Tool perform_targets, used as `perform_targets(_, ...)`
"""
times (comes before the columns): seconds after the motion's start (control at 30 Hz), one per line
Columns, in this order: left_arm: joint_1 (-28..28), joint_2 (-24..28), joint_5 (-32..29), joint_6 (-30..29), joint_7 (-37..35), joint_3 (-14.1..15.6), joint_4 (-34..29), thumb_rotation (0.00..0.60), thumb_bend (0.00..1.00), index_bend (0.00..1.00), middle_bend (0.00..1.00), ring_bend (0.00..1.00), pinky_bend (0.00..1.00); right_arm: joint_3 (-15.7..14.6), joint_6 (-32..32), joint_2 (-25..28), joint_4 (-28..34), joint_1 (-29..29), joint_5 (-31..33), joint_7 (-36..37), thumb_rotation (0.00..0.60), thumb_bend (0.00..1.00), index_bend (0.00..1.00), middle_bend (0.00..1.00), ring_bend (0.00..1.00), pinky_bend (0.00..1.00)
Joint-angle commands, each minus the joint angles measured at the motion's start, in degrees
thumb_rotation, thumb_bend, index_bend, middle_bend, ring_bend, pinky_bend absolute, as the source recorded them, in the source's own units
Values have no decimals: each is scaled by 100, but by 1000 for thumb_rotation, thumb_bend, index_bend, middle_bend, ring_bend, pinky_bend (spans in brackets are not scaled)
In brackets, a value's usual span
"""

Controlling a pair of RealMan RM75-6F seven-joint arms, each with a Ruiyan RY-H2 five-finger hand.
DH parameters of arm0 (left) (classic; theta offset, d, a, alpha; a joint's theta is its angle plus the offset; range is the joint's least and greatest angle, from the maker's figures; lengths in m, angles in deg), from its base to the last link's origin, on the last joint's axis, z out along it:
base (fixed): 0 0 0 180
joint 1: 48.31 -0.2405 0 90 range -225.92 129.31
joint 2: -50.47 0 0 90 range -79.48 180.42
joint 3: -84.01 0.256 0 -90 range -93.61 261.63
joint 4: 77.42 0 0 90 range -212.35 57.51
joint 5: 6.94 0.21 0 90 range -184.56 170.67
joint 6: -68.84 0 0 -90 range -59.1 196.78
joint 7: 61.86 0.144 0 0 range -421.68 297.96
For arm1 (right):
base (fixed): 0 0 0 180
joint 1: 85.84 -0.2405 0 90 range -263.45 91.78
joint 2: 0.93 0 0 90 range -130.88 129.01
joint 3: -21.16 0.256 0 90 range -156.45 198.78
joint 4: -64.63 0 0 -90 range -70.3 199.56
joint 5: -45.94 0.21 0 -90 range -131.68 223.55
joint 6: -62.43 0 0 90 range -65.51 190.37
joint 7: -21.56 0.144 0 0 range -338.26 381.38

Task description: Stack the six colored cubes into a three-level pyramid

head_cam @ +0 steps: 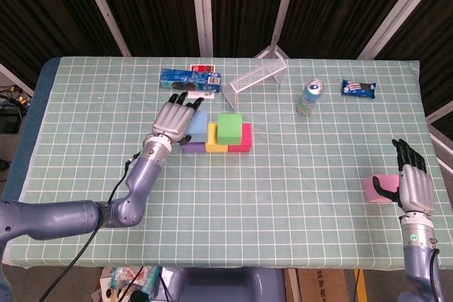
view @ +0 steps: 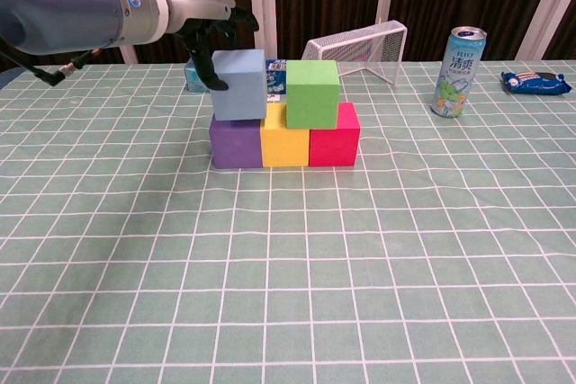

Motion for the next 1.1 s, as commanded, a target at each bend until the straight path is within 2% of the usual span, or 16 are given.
perform_targets(0.03,4,-41,8,8,-38,11,45,600,420,24,293,14,97,-1,-1,-1,3,-1,3,0,600,384,0,0,0,0)
perform_targets(1.1,193,-325,-2,72,-102,-7,271,600,420,24,291,14,97,-15,-57,9,19,-27,78,8,600,384,0,0,0,0)
